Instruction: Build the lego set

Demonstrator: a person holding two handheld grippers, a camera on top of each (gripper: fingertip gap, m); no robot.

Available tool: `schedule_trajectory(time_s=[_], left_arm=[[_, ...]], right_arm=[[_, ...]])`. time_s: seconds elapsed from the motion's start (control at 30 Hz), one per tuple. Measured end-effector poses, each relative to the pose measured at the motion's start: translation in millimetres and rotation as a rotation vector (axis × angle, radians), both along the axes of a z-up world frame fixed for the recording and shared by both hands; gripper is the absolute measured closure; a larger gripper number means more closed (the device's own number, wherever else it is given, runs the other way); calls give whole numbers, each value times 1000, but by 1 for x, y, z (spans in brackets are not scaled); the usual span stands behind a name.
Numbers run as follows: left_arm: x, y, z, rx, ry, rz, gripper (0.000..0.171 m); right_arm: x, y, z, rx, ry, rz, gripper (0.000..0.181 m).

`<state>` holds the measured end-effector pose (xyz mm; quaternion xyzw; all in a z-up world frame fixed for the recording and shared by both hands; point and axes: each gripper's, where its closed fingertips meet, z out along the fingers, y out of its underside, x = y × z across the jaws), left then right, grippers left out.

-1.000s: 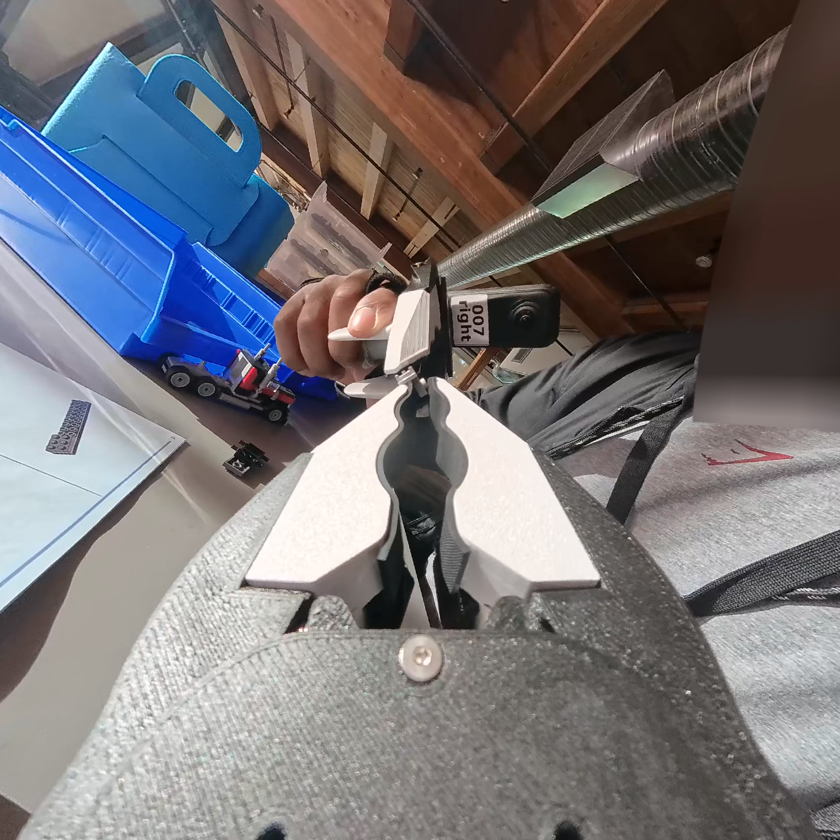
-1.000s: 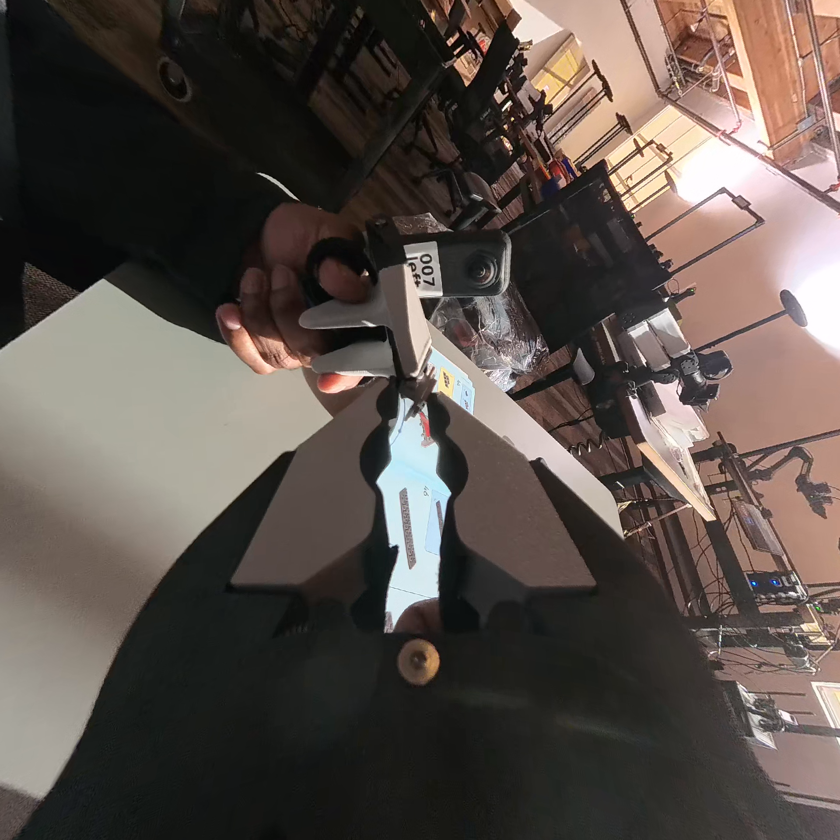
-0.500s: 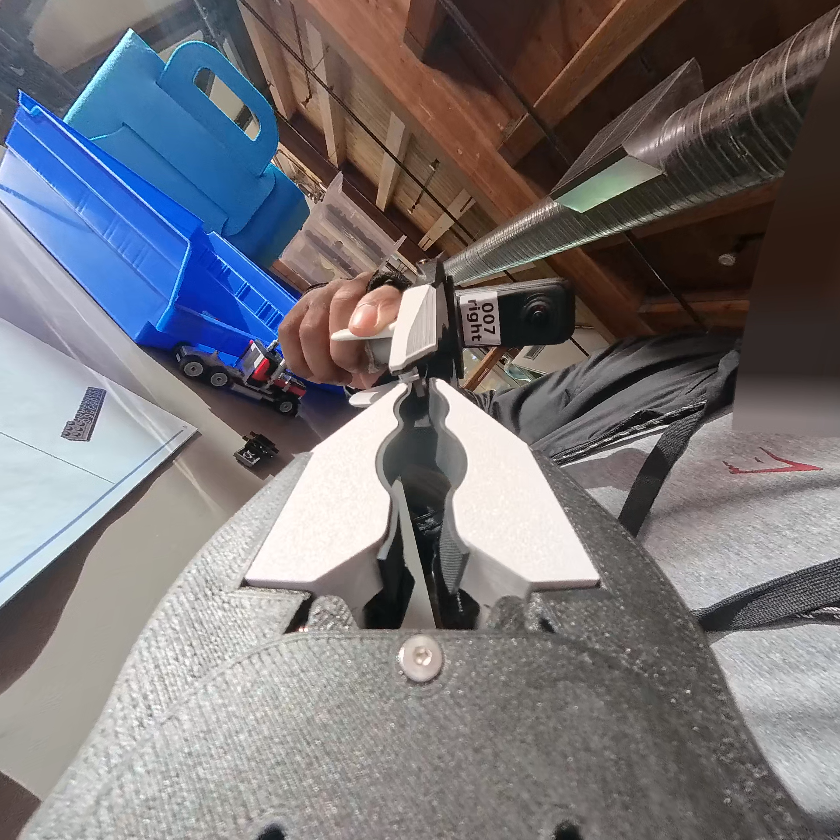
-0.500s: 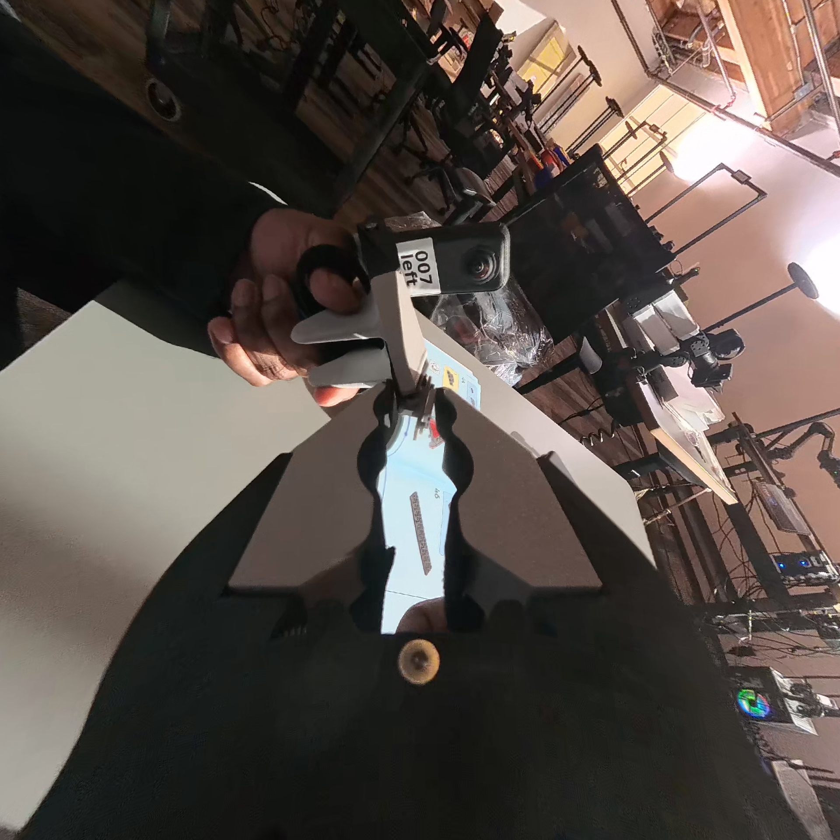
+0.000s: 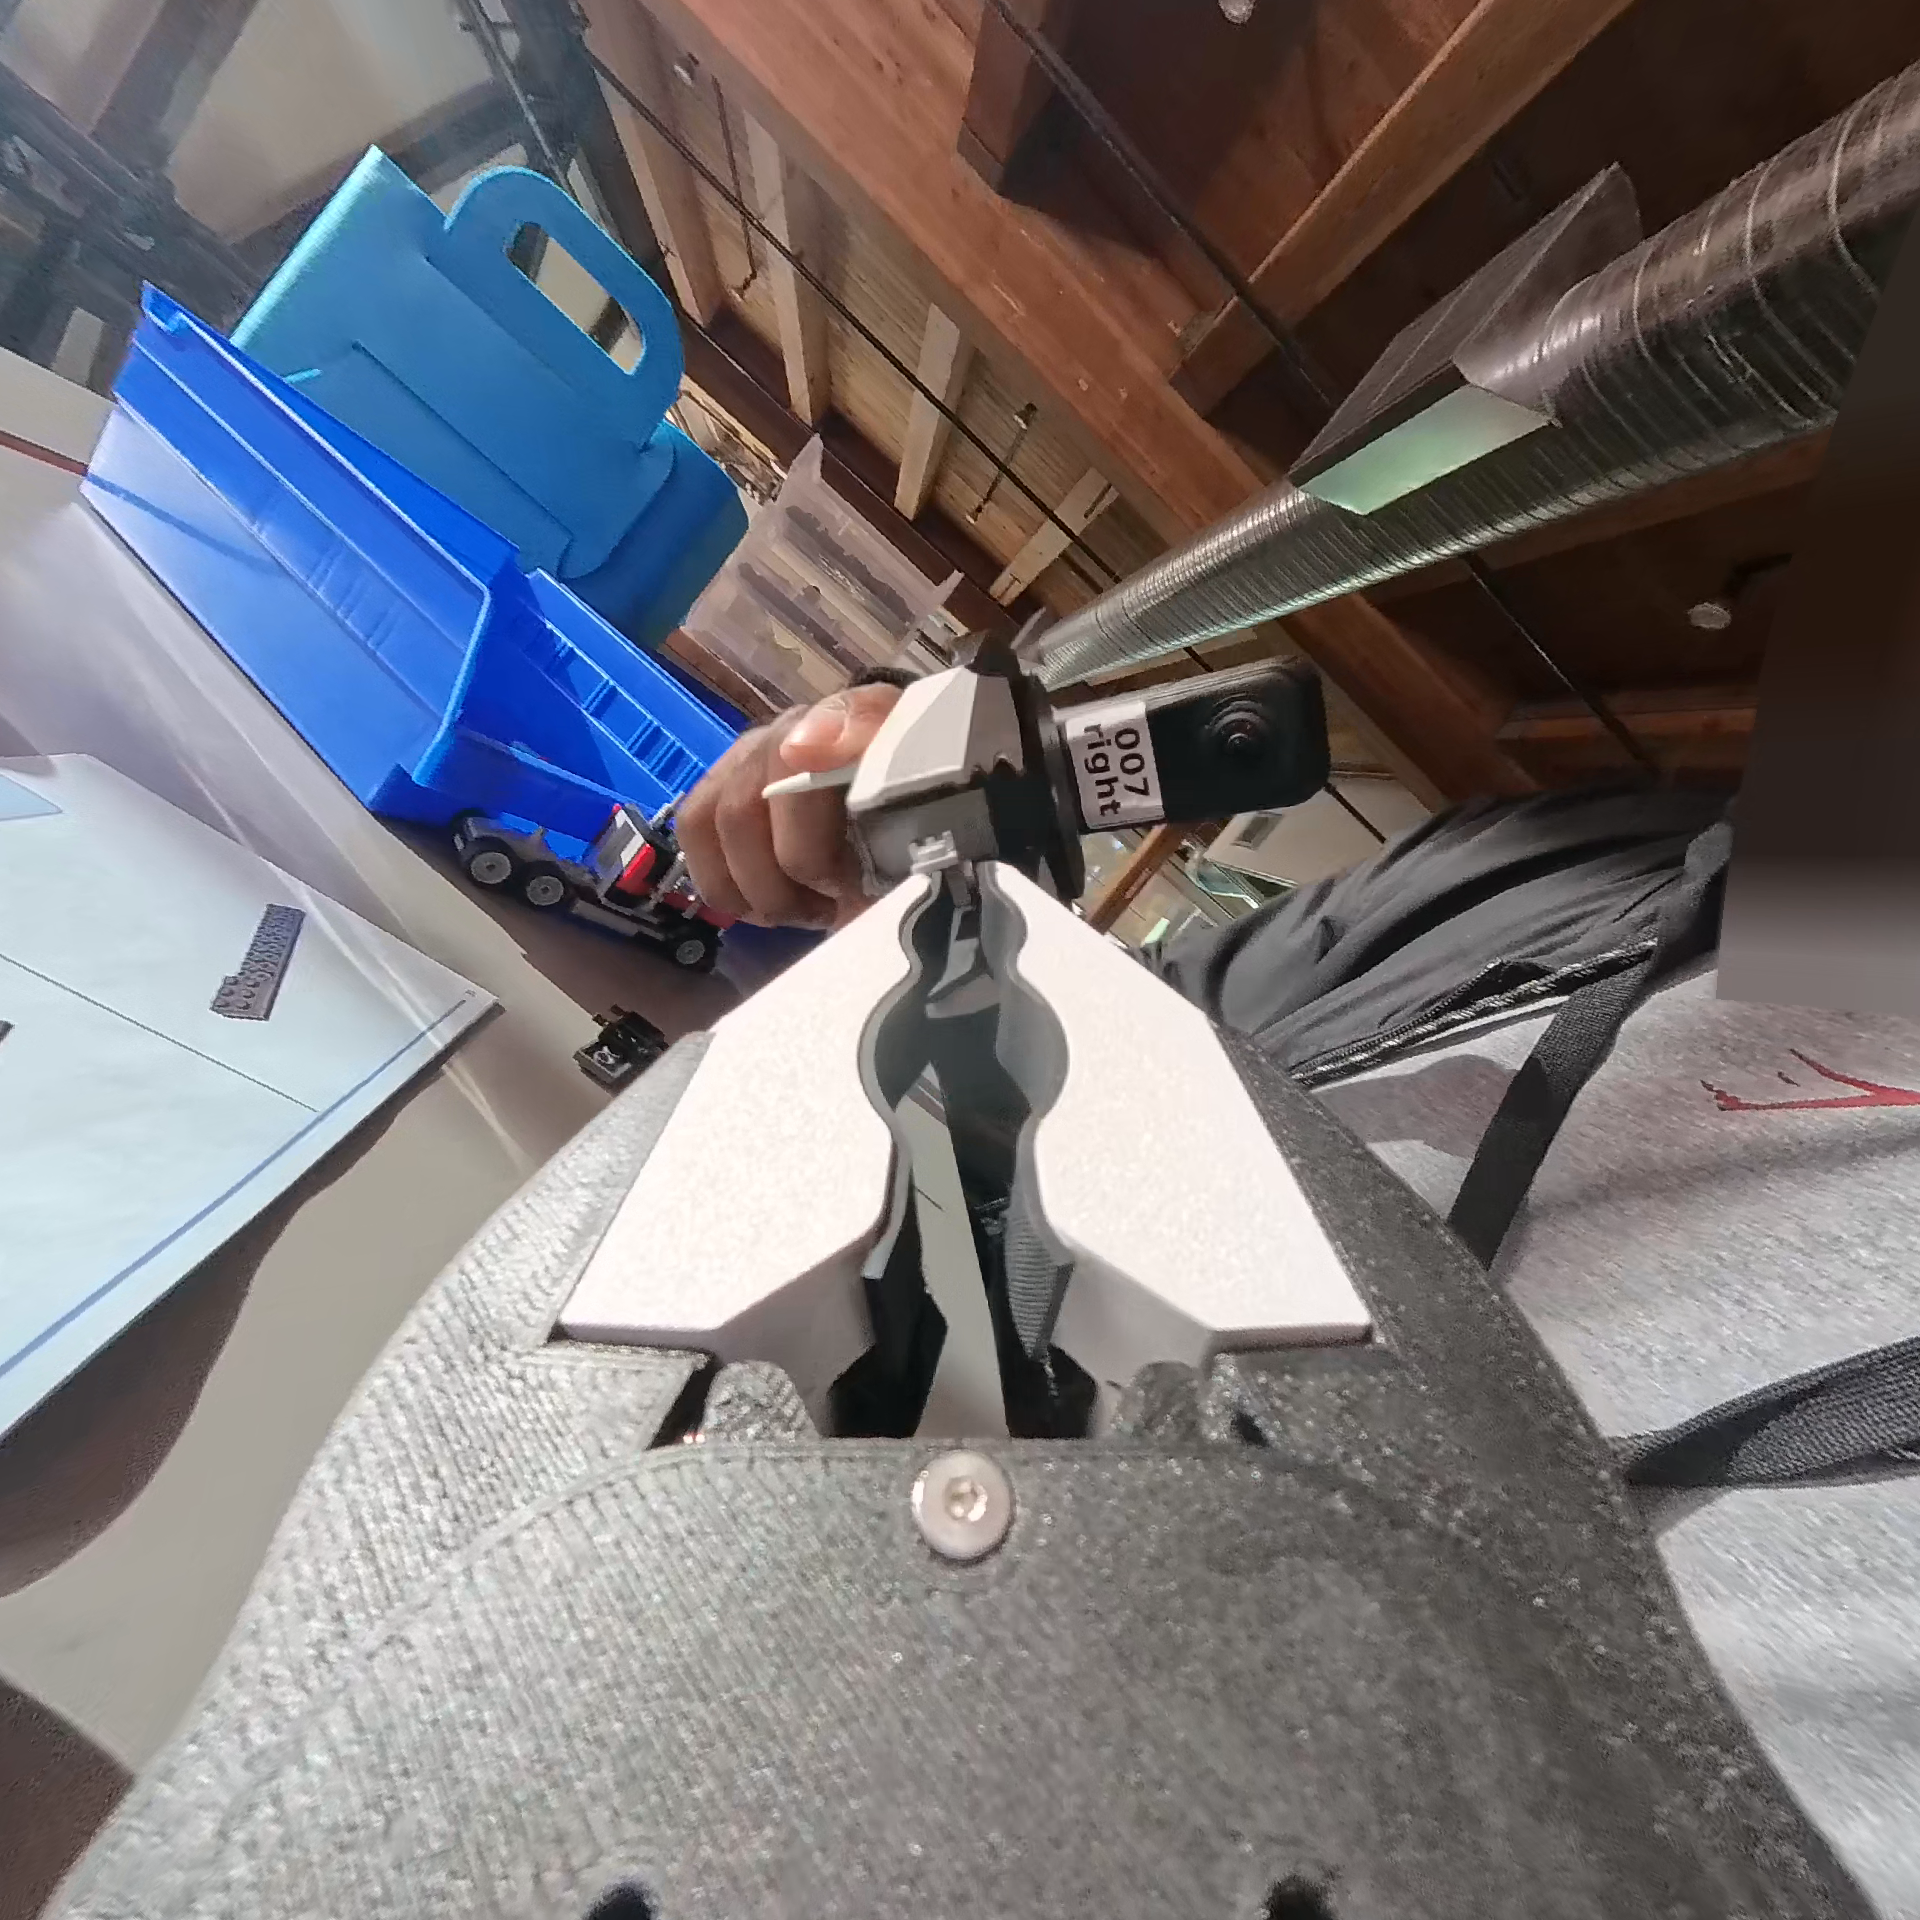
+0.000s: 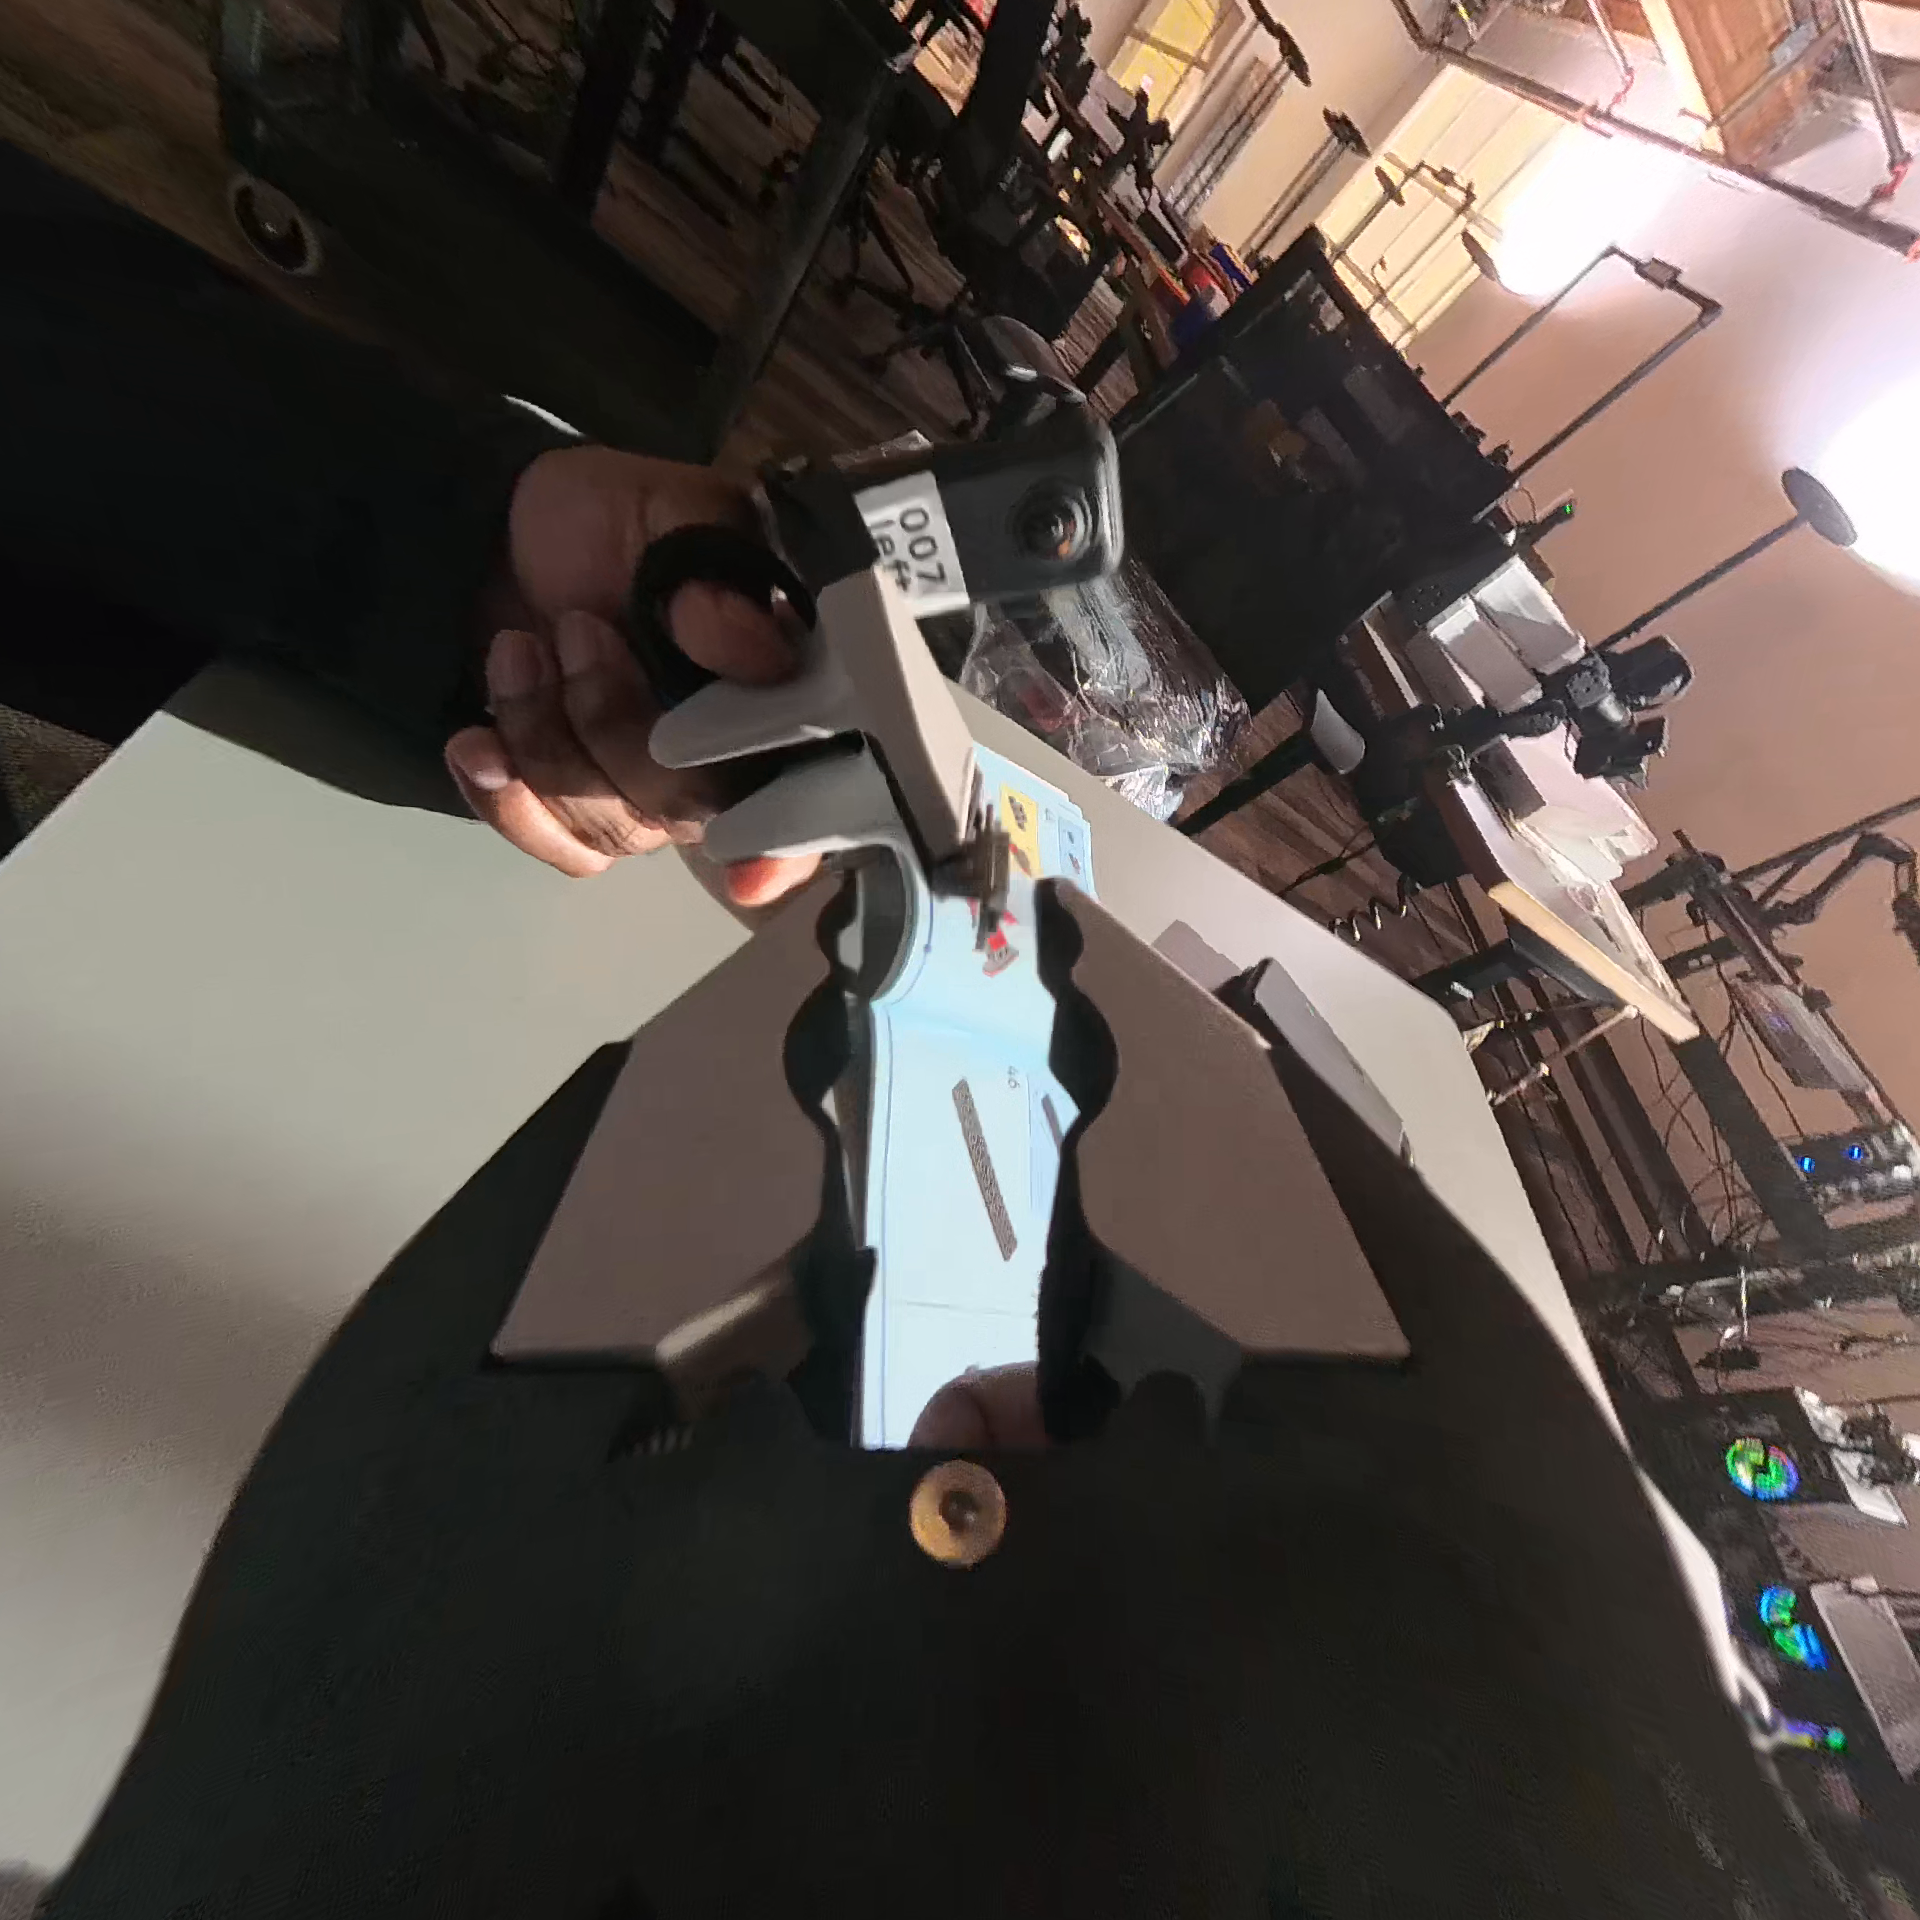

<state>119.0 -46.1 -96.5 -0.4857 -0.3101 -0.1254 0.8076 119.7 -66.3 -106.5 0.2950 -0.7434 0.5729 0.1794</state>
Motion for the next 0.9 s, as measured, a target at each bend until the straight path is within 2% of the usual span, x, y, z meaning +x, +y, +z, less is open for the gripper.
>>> schedule_trajectory(time_s=[0.13,0.2,0.3,0.4,0.5,0.6,0.9], left_arm=[[-3,-8,-2,-33,16,54,167],[-4,-10,-3,-55,29,73,167],[-5,-9,-4,-94,57,95,166],[-4,-5,-7,-173,119,127,167],[-2,-2,-10,-248,179,159,166],[0,-1,-9,-282,230,174,166],[6,-2,-3,-291,298,186,166]], right_arm=[[-15,26,-6,21,-148,-121,146],[-20,39,-16,61,-253,-198,152],[-20,53,-54,214,-403,-349,160],[-12,63,-94,365,-499,-449,160],[-8,66,-114,429,-541,-509,160],[-11,65,-122,447,-542,-550,159],[-16,62,-125,447,-502,-565,166]])
